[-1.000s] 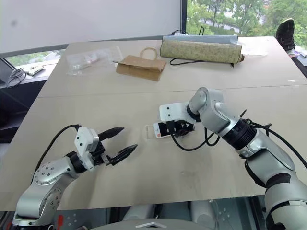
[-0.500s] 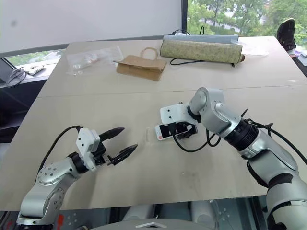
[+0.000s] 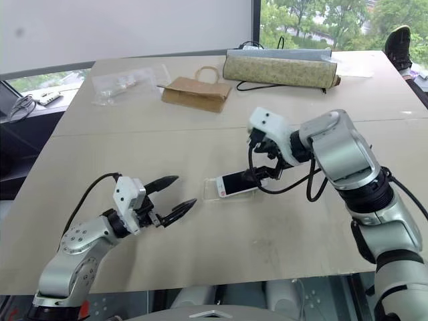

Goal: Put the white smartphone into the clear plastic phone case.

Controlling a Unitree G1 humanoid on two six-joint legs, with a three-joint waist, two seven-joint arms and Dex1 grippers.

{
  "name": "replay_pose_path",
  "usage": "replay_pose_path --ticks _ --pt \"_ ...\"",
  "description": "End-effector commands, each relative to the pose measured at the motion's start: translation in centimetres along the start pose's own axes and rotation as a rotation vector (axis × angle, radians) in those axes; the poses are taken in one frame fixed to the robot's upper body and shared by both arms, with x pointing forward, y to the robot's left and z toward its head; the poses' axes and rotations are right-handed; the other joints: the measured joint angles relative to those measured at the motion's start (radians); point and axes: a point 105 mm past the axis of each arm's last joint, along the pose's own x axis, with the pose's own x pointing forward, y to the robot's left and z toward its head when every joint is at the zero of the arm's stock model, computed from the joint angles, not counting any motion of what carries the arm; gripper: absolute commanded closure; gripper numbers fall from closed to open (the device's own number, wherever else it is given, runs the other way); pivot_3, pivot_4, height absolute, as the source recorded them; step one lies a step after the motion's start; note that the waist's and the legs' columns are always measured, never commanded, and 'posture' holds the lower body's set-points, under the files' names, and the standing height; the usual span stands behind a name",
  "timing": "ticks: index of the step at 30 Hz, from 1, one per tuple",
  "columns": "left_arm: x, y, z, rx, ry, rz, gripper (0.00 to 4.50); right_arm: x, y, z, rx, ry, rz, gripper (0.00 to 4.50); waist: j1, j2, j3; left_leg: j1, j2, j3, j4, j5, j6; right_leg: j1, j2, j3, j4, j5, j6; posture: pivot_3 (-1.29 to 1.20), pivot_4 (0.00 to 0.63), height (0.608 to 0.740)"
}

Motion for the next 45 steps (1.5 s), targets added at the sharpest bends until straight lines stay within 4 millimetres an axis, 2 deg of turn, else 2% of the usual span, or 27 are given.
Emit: replay_pose_path --ticks 1,7,11,14,16,21,27,32,37,39,40,43,45 --pt "0.6 0.3 0.2 0.02 -0.007 0.022 0.0 0.1 -2.5 1.0 0.086 -0.104 -0.158 0.08 -0.001 0.0 0.0 0.0 0.0 0.0 0.0 0.0 0.0 0.0 0.0 0.0 0.0 0.0 0.0 0.0 0.15 0.74" --pt "0.9 0.3 0.4 0.034 -0.01 0.018 0.0 2.7 -4.2 0.9 0.101 -0.106 -0.248 0.08 -0.002 0.0 0.0 -0.001 0.0 0.001 0.0 0.0 0.0 -0.003 0.0 0.001 0.001 0.0 0.0 0.0 0.15 0.74" --pt "0.5 -0.2 0.2 0.029 -0.004 -0.012 0.0 4.5 -5.5 0.8 -0.019 -0.069 -0.291 0.08 -0.006 0.0 0.0 -0.002 0.0 0.001 0.0 0.0 0.0 -0.003 0.0 0.0 0.001 0.0 0.0 0.0 0.15 0.74" --pt "0.1 -0.9 0.1 0.018 0.005 -0.049 0.0 5.3 -5.6 0.4 -0.113 -0.011 -0.244 0.08 -0.016 0.0 0.0 -0.002 0.0 0.001 0.0 0.0 0.0 -0.003 0.0 0.001 0.001 0.0 0.0 0.0 0.15 0.74" --pt "-0.3 -1.4 0.1 0.014 0.012 -0.084 0.0 5.6 -4.9 -0.1 -0.16 0.034 -0.159 0.08 -0.019 0.0 0.0 -0.002 0.0 0.001 0.0 0.0 0.0 -0.003 0.0 0.0 0.001 0.0 0.0 0.0 0.15 0.74" --pt "-1.2 -1.9 0.1 0.011 0.038 -0.164 0.0 5.6 -4.1 -1.4 -0.268 0.123 -0.042 0.08 -0.024 0.0 0.0 -0.002 0.0 0.001 -0.001 0.0 0.0 -0.003 0.0 0.0 0.0 0.0 0.0 0.0 0.15 0.74" --pt "-1.8 -2.2 0.5 0.003 0.049 -0.217 0.0 4.8 -3.0 -1.6 -0.302 0.13 0.046 0.08 -0.025 0.001 0.0 -0.002 0.0 0.001 -0.001 0.0 0.0 -0.003 0.0 0.0 0.0 0.0 0.0 0.0 0.15 0.74" --pt "-1.9 -2.0 0.5 0.008 0.051 -0.211 0.0 4.4 -2.8 -1.3 -0.312 0.104 0.046 0.08 -0.025 0.001 0.0 -0.002 0.0 0.001 -0.001 0.0 0.0 -0.003 0.0 0.0 0.0 0.0 0.0 0.0 0.15 0.74" --pt "-1.6 -2.1 1.3 0.006 0.044 -0.188 0.0 3.3 -3.0 1.4 -0.079 -0.014 0.027 0.08 -0.024 0.0 0.0 -0.002 0.0 0.001 -0.001 0.0 0.0 -0.003 0.0 0.0 0.0 0.0 0.0 0.0 0.15 0.74" --pt "-1.6 -2.1 1.5 0.005 0.046 -0.183 0.0 2.7 -1.6 3.4 0.045 -0.089 0.093 0.08 -0.023 0.001 0.0 -0.002 0.0 0.001 -0.001 0.0 0.0 -0.003 0.0 0.0 0.0 0.0 0.0 0.0 0.15 0.74" --pt "-1.6 -2.1 1.6 0.006 0.047 -0.18 0.0 2.6 -1.1 3.8 0.08 -0.098 0.102 0.08 -0.023 0.001 0.0 -0.002 0.0 0.001 -0.001 0.0 0.0 -0.003 0.0 0.0 0.0 0.0 0.0 0.0 0.15 0.74" --pt "-1.5 -1.9 1.7 0.01 0.045 -0.168 0.0 3.4 -0.2 3.5 0.094 -0.089 0.06 0.08 -0.026 0.001 0.0 -0.002 0.0 0.001 -0.003 0.0 0.0 -0.005 0.0 0.002 0.001 0.0 0.0 0.0 0.15 0.74" --pt "-1.4 -1.8 1.8 0.012 0.042 -0.153 0.0 4.0 1.2 3.1 0.128 -0.083 0.066 0.08 -0.022 0.001 0.0 -0.002 0.0 0.0 -0.005 0.0 0.0 -0.006 0.0 0.001 0.0 0.0 0.0 0.0 0.15 0.74"
